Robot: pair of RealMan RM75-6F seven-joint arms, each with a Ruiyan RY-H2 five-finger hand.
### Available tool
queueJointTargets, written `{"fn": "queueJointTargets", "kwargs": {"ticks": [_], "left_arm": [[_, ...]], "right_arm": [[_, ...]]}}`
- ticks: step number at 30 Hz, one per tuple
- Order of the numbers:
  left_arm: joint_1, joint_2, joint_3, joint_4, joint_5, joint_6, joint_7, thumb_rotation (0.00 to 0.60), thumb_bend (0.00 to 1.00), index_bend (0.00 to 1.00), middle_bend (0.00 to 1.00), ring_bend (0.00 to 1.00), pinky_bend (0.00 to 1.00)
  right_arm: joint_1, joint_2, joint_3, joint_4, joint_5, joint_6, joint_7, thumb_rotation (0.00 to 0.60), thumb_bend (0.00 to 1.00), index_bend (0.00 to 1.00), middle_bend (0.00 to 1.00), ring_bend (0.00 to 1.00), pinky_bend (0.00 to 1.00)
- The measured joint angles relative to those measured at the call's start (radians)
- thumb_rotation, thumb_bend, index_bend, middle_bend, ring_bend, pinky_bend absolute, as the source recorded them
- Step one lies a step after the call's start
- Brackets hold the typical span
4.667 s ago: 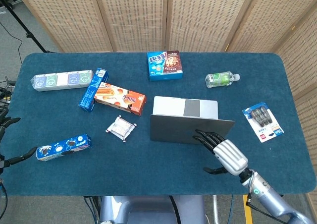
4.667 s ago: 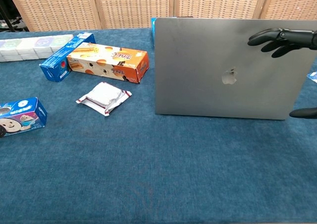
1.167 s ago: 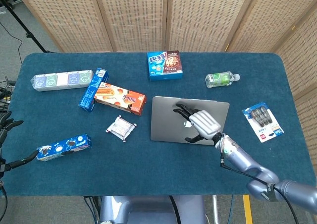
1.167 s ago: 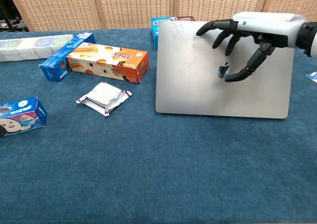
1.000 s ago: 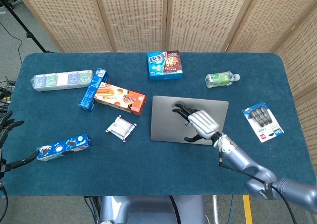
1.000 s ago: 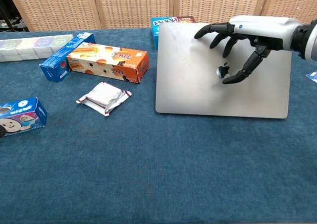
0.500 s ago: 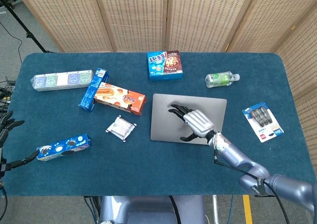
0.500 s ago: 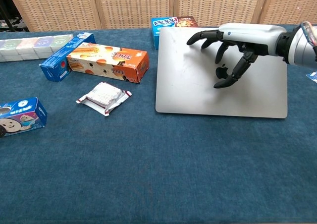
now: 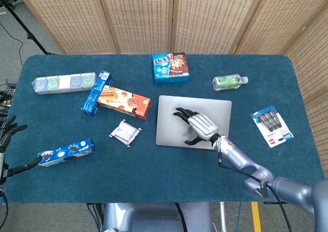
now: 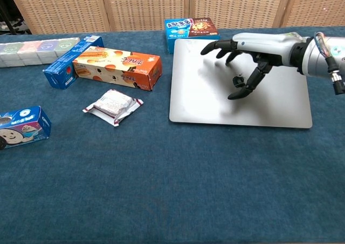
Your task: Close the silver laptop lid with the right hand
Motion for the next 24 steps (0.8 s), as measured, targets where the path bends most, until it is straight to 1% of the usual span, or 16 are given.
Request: {"fn": "queueJointTargets", "kwargs": {"ticks": [7,19,24], "left_arm": [[-0.002,0.001,0.001,0.003,-0.003,-0.007,-0.002,0.600,0.01,0.24,0.10,0.15,0.19],[-0.005,0.002,0.007,0.000,0.003,-0.012,0.002,0.600,0.01,0.24,0.10,0.15,0.19],[-0.006,0.002,0.009,-0.001,0.006,-0.013,0.003,0.600,0.01,0.24,0.10,0.15,0.19]], "right_arm": [[0.013,-0.026,-0.004,0.036,-0.002,-0.013,0.020,0.600,0.22,0.09,0.03,0.11,0.14],[0.011,-0.071,-0.031,0.102,-0.010,-0.021,0.068,0.600,0.22,0.08,0.03,0.11,0.14],[0.017,-0.080,-0.031,0.119,-0.017,-0.019,0.086,0.600,0.22,0.08,0.03,0.10,0.14]]}}
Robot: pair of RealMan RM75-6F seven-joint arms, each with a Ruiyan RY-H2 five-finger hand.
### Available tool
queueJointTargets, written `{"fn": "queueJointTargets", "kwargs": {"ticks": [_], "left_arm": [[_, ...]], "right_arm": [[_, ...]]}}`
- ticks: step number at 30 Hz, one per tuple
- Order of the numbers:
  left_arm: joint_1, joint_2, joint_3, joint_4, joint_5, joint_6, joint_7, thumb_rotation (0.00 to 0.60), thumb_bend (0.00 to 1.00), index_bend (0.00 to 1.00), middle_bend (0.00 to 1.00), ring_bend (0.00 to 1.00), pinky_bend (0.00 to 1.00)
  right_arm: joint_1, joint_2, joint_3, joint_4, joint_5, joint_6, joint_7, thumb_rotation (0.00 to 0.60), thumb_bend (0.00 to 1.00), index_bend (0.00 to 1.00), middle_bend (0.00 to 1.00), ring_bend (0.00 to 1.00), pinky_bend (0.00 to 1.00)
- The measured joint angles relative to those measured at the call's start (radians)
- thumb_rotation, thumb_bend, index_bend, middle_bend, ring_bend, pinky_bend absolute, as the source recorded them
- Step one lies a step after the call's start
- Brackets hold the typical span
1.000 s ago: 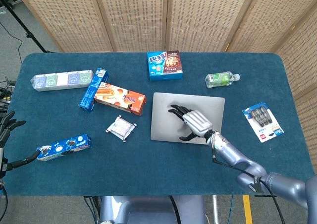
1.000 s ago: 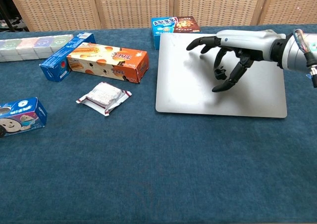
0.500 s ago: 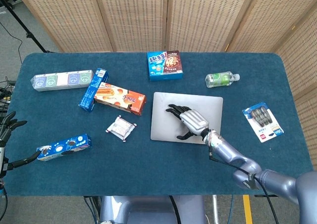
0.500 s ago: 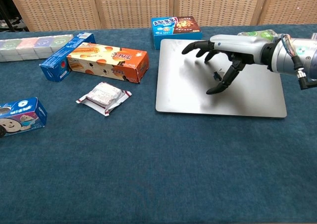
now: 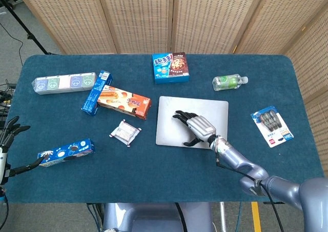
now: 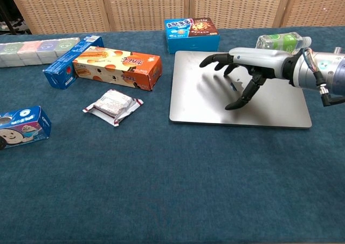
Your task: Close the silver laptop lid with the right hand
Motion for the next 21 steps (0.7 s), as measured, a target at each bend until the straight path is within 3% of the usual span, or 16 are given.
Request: {"fn": "queueJointTargets", "kwargs": {"ticks": [21], "left_arm": [[-0.006,0.002,0.006,0.001,0.002,-0.012,0.000,0.600,0.01,0.24,0.10,0.15,0.19]], "right_arm": [[0.035,-0.068,-0.010,0.089,-0.009,-0.035,0.047,0.600,0.22,0.08,0.02,0.10,0.14]]}}
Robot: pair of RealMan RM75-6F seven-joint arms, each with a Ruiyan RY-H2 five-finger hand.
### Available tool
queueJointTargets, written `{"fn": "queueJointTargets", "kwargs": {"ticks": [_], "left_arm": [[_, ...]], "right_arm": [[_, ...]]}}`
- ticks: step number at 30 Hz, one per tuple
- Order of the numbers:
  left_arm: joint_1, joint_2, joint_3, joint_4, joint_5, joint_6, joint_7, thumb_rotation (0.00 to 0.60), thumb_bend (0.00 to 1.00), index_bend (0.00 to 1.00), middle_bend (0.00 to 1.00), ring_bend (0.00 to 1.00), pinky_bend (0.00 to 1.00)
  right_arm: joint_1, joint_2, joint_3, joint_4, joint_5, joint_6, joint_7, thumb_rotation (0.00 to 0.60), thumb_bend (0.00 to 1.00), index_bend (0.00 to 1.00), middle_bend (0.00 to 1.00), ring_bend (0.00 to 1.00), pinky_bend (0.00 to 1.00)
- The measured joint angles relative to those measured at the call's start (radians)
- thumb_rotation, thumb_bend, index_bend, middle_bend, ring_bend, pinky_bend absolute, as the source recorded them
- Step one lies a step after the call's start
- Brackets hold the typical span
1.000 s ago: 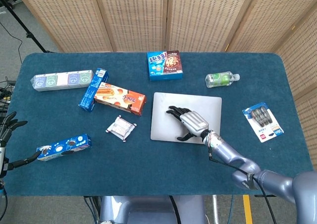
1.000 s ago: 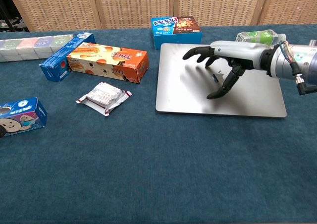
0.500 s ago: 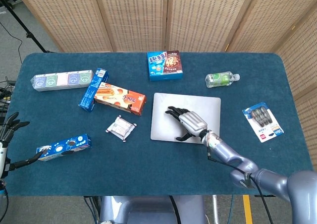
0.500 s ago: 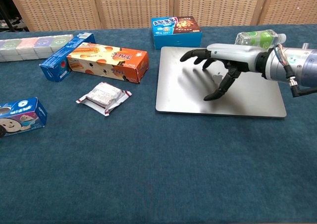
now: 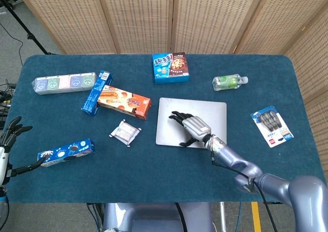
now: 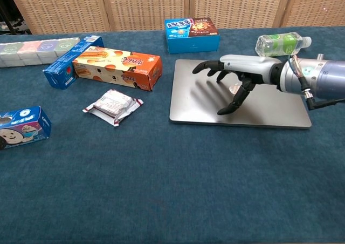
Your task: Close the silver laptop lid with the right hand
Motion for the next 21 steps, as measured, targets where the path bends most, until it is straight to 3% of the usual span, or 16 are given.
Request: {"fn": "queueJointTargets", "kwargs": {"ticks": [21], "left_arm": [[-0.002,0.000,0.001,0.002,-0.004,-0.003,-0.002,0.600,0.01,0.24,0.10,0.15,0.19]], "right_arm": [[0.008,-0.040,-0.026,0.060,-0.022,-0.006,0.055,0.600,0.22,0.08,0.02,0.09,0.14]]}}
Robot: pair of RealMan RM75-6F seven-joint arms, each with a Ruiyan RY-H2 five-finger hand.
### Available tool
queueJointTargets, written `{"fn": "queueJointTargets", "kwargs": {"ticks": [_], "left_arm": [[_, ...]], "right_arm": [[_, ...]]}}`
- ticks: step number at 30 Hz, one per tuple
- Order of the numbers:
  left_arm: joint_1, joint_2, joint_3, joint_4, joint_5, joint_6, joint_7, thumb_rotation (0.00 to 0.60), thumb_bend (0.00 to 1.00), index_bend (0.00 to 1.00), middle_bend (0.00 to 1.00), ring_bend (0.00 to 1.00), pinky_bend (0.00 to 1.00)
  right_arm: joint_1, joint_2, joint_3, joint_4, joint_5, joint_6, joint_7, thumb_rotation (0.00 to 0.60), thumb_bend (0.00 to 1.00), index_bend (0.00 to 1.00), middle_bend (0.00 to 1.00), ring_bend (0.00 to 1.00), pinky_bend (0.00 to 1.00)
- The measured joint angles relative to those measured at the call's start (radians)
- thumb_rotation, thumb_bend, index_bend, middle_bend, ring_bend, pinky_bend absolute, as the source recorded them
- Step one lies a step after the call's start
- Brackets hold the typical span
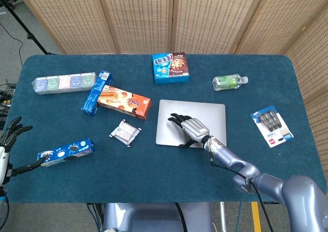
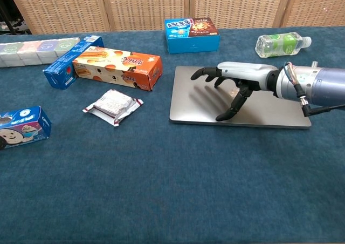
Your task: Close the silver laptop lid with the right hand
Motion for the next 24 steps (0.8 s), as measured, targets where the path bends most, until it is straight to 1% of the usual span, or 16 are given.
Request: {"fn": "queueJointTargets", "kwargs": {"ticks": [7,10,13,19,24], "left_arm": [[0.000,0.000,0.000,0.001,-0.001,0.001,-0.001,0.600,0.01,0.24,0.10,0.15,0.19],[-0.001,-0.001,-0.001,0.002,-0.002,0.000,0.000,0.600,0.01,0.24,0.10,0.15,0.19],[-0.001,-0.002,-0.002,0.003,-0.007,-0.002,0.000,0.600,0.01,0.24,0.10,0.15,0.19],[-0.001,-0.005,-0.002,0.004,-0.007,0.000,0.004,0.600,0.01,0.24,0.10,0.15,0.19],[-0.004,-0.010,-0.003,0.009,-0.019,-0.013,0.006,0.600,0.01,0.24,0.10,0.15,0.19]], "right_arm": [[0.000,0.007,-0.001,-0.004,-0.003,0.009,-0.001,0.600,0.22,0.07,0.02,0.09,0.14],[-0.001,0.028,0.004,-0.026,-0.003,0.019,-0.020,0.600,0.22,0.07,0.01,0.09,0.14],[-0.004,0.064,0.014,-0.075,0.001,0.038,-0.056,0.600,0.22,0.07,0.01,0.08,0.14],[-0.029,0.159,0.036,-0.226,0.013,0.101,-0.154,0.600,0.22,0.07,0.01,0.08,0.13],[-0.097,0.258,0.043,-0.392,0.012,0.235,-0.229,0.600,0.22,0.07,0.01,0.08,0.13]]}}
